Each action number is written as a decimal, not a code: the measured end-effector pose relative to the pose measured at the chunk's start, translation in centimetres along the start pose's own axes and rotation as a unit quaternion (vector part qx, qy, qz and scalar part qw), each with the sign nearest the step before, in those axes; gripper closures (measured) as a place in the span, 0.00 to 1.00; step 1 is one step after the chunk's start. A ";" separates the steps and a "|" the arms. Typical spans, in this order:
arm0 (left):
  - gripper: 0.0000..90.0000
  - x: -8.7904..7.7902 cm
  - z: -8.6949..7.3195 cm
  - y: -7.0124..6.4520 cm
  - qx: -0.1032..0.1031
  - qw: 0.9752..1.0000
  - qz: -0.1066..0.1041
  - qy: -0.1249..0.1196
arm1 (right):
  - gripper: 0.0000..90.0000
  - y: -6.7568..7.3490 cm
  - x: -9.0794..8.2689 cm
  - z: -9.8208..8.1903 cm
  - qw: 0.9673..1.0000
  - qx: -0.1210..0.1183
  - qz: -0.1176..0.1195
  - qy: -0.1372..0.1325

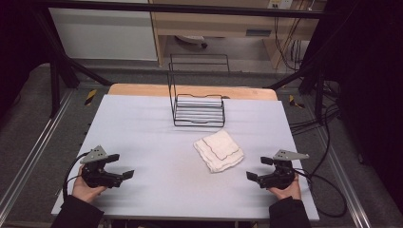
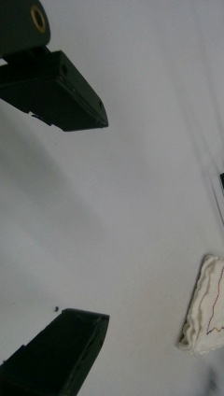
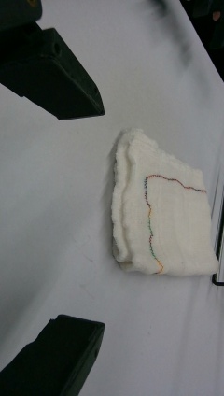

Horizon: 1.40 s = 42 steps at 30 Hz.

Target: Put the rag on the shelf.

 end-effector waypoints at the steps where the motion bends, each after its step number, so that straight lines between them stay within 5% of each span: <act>1: 0.07 0.0 0.0 0.0 0.000 1.000 0.000 -0.001 | 0.01 0.0 0.0 0.0 1.000 -0.001 -0.001 0.001; 21: 0.07 0.7 0.6 -1.2 0.012 1.000 0.002 0.003 | 0.01 0.7 0.5 0.7 1.000 -0.014 -0.013 0.007; 36: 0.07 0.7 0.5 -1.1 0.006 1.000 0.008 0.005 | 0.11 4.2 4.2 2.0 0.997 -0.062 -0.018 0.037; 42: 0.07 0.6 0.4 -1.0 0.006 1.000 0.012 0.005 | 0.23 5.6 5.9 2.5 0.996 -0.067 -0.019 0.048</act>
Point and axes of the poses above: each handheld gripper's, and its own axes: x roughly forward along the jaws, z roughly out of its top, y roughly to its left, the point moved 4 cm from there along x, roughly forward along the jaws, and after that the axes turned 1 degree about z, right-handed, at the moved point
